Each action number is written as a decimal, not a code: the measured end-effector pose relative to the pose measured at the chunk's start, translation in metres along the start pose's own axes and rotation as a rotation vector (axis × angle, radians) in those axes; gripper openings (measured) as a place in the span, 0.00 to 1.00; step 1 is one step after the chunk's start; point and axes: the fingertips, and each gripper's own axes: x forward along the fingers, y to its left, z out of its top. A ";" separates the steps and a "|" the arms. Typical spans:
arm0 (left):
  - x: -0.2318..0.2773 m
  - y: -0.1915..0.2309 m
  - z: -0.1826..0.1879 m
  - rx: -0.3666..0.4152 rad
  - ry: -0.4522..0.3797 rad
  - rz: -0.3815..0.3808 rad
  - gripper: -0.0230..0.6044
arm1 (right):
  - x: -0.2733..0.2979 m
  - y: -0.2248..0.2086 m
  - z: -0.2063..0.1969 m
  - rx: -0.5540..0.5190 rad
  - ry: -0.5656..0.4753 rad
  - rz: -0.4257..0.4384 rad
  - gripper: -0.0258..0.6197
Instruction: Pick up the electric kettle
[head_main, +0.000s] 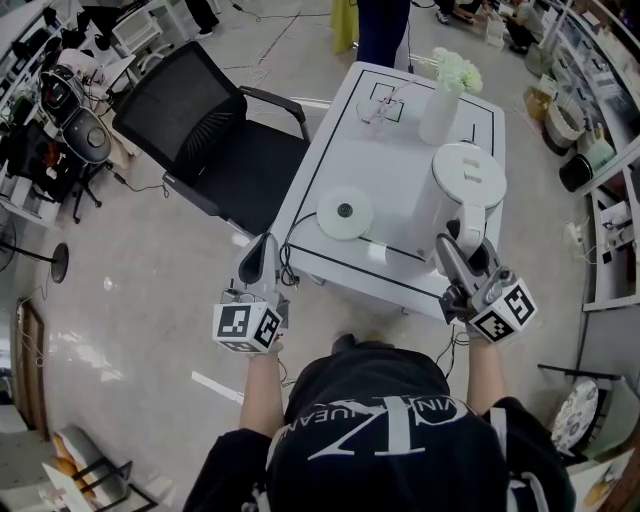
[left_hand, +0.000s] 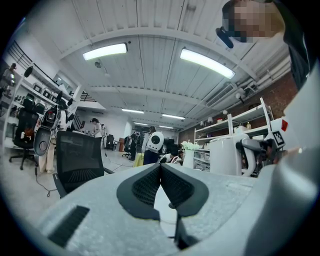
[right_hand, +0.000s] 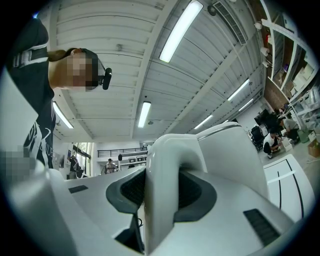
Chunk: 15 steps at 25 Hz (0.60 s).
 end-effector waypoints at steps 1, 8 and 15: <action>0.001 0.000 -0.001 -0.001 0.002 -0.001 0.05 | 0.000 0.000 0.000 0.000 0.001 -0.001 0.24; 0.005 -0.003 -0.002 -0.001 0.010 -0.015 0.05 | -0.002 -0.001 -0.002 0.004 0.004 -0.003 0.24; 0.010 -0.008 -0.006 0.002 0.028 -0.033 0.05 | -0.003 -0.002 -0.002 0.007 0.007 -0.010 0.24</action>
